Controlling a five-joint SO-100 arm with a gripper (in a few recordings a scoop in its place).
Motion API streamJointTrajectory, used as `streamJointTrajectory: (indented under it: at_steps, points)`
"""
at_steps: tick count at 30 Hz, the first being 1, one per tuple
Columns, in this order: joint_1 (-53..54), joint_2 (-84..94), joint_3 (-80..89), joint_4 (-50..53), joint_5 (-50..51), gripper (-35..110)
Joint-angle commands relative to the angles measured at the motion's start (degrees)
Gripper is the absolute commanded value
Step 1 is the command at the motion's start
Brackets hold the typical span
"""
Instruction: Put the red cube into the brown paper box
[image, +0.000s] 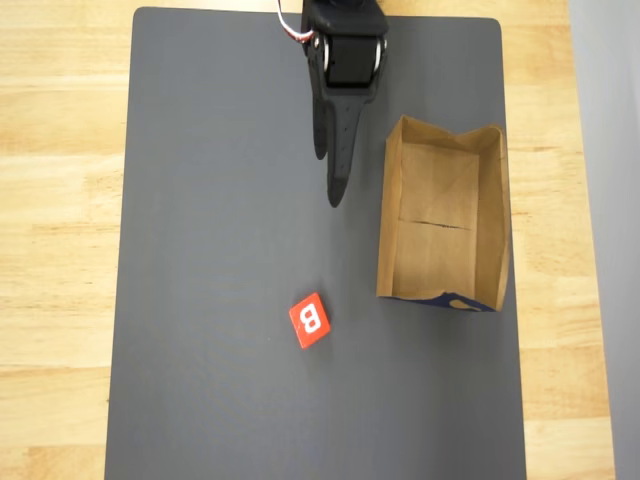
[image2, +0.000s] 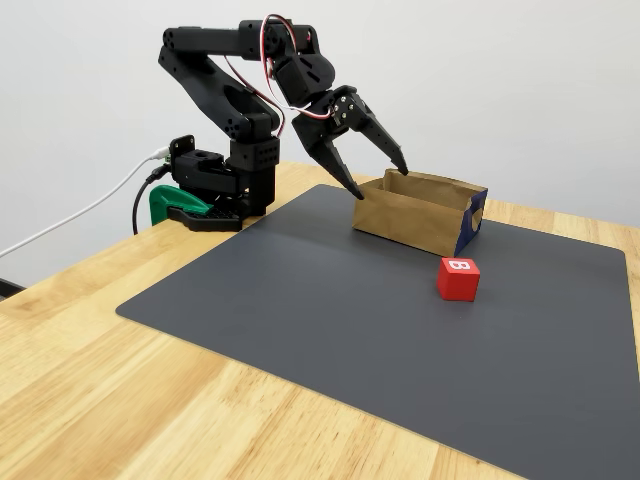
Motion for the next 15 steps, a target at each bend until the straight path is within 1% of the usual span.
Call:
streamJointTrajectory:
  at_steps: [1,3,5,7,8,11,15]
  points:
    - [1.32,-7.21,-6.68,1.14,-0.7,30]
    - [2.11,-11.6,-10.2,0.35,-1.58,30]
    - [3.08,-16.26,-13.97,-0.09,-6.15,34]
    - [3.87,-21.71,-18.72,2.02,-12.48,40]
    - [3.96,-24.61,-21.27,3.16,-13.01,41]
    - [4.04,-32.08,-29.18,7.38,-7.91,42]
    - [4.22,-40.08,-34.63,8.79,-7.91,42]
